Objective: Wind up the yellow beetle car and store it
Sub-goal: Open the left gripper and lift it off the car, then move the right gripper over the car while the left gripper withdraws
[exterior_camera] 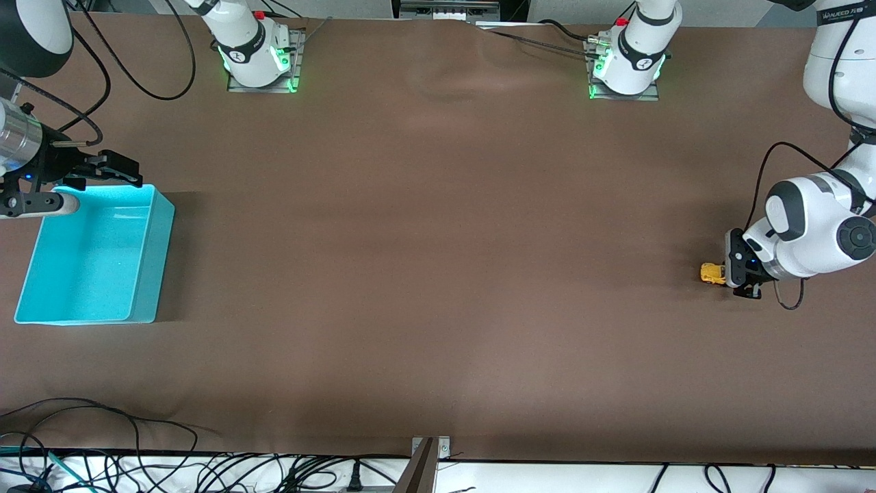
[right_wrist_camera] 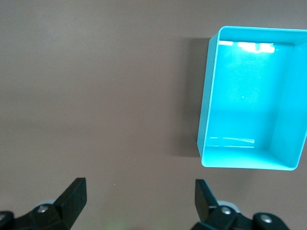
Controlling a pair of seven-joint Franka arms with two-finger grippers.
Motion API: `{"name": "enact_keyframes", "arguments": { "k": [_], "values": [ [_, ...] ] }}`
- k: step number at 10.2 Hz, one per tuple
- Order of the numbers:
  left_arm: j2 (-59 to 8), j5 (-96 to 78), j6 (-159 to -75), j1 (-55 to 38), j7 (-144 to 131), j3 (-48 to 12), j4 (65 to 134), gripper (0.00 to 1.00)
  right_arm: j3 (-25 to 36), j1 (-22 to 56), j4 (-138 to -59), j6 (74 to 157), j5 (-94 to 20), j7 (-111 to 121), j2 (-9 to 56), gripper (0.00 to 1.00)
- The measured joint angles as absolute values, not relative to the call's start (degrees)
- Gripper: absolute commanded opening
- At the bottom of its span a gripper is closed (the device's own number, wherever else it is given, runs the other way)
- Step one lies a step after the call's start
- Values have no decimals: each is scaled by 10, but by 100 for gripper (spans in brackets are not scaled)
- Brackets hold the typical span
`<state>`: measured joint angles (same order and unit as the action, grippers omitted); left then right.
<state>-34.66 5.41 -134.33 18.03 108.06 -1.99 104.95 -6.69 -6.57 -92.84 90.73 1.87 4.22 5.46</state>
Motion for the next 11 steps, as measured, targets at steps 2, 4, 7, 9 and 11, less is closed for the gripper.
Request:
{"name": "enact_keyframes", "arguments": {
  "k": [2, 4, 7, 9, 11],
  "values": [
    [-338, 53, -1232, 178, 1080, -37, 985, 100, -67, -66, -928, 907, 19, 42, 55, 100],
    [-326, 53, -1136, 174, 1057, -57, 926, 100, -67, -66, -928, 907, 19, 42, 56, 100],
    [-306, 52, -1067, 172, 977, -63, 900, 100, -67, -66, -928, 909, 19, 42, 56, 100],
    [-291, 52, -1008, 170, 915, -74, 877, 100, -67, -66, -928, 909, 19, 42, 56, 100],
    [-285, 52, -939, 168, 857, -85, 838, 100, -67, -66, -928, 909, 19, 43, 57, 100]
  ]
}}
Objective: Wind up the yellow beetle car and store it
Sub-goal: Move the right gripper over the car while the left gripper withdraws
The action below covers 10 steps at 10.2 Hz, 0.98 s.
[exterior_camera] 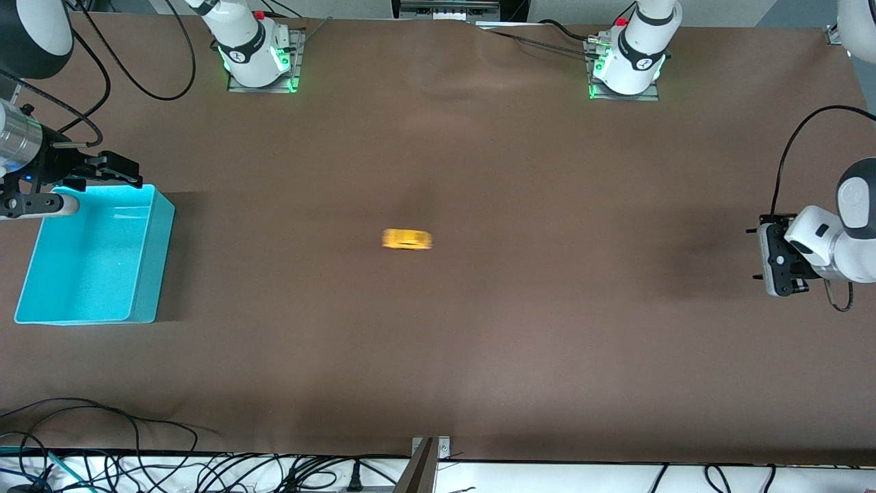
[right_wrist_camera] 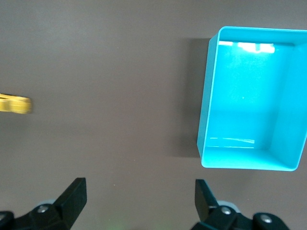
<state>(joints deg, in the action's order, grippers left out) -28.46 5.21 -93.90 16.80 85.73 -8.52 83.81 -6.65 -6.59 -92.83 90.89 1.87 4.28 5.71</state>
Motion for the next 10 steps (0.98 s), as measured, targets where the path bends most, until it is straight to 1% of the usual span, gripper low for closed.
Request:
{"name": "enact_keyframes", "arguments": {
  "k": [2, 4, 7, 10],
  "values": [
    [-281, 52, -885, 167, 810, -92, 806, 100, -67, -66, -928, 909, 19, 45, 61, 100],
    [-269, 52, -857, 164, 776, -99, 792, 100, -68, -64, -928, 908, 19, 68, 66, 100],
    [-258, 52, -848, 163, 734, -106, 791, 100, -71, -41, -930, 908, 19, 152, 82, 100],
    [-230, 51, -841, 162, 598, -152, 787, 100, -72, -29, -931, 927, 19, 362, 124, 100]
  ]
}}
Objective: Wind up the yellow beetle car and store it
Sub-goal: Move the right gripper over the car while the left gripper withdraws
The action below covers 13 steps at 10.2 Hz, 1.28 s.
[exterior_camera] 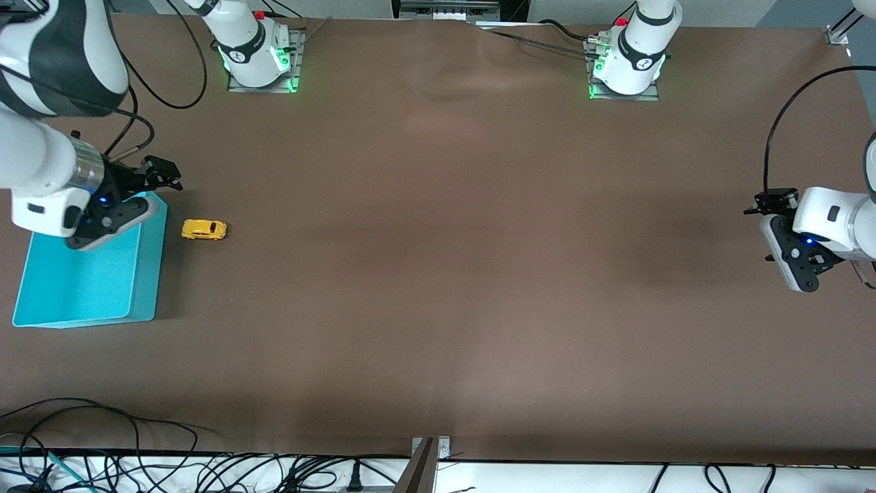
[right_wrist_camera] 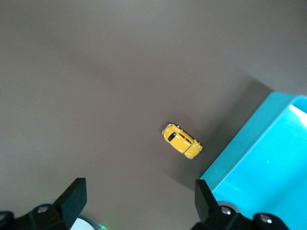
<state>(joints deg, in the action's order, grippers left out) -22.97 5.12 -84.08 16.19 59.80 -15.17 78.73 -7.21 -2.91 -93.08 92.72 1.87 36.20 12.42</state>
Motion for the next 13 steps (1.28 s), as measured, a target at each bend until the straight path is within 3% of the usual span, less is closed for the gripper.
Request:
{"name": "enact_keyframes", "arguments": {
  "k": [3, 6, 8, 11, 13],
  "values": [
    [-188, 1, -824, 160, 432, -179, 786, 100, -70, -30, -943, 953, 19, 499, 154, 100],
    [-150, -30, -818, 143, 245, -176, 788, 100, -70, -30, -1018, 1031, 19, 552, 146, 100],
    [-90, -30, -830, 83, 103, -158, 833, 100, -70, -30, -1102, 1107, 19, 569, 114, 100],
    [5, -30, -911, 26, 52, -76, 948, 100, -56, -30, -1189, 1190, 19, 633, 80, 100],
    [19, -30, -914, 27, 50, -62, 960, 100, -38, -32, -1219, 1227, 19, 677, 77, 100]
  ]
}}
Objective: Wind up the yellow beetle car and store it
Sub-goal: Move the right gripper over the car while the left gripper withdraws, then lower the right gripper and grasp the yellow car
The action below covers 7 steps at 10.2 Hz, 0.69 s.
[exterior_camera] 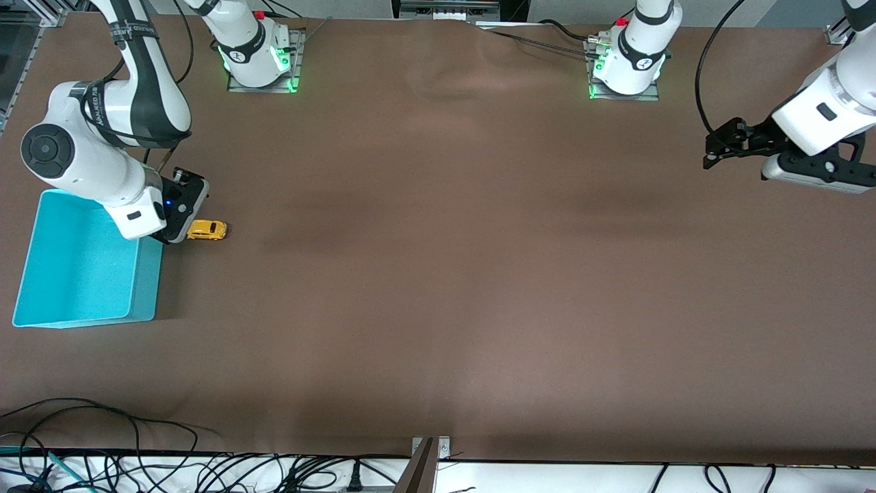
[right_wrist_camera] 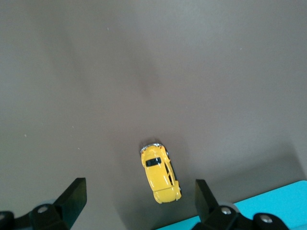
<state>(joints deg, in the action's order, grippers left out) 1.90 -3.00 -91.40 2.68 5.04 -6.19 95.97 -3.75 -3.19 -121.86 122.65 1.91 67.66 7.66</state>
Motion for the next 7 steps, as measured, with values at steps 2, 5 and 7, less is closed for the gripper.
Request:
{"name": "enact_keyframes", "arguments": {
  "k": [2, 5, 7],
  "values": [
    [19, -30, -914, 27, 36, -61, 959, 100, -21, -33, -1240, 1255, 19, 711, 77, 100],
    [18, -31, -913, 23, 27, -63, 951, 100, -16, -34, -1270, 1285, 19, 735, 85, 100],
    [18, -31, -911, 25, 26, -60, 939, 100, -9, -35, -1280, 1316, 19, 764, 97, 100]
  ]
}}
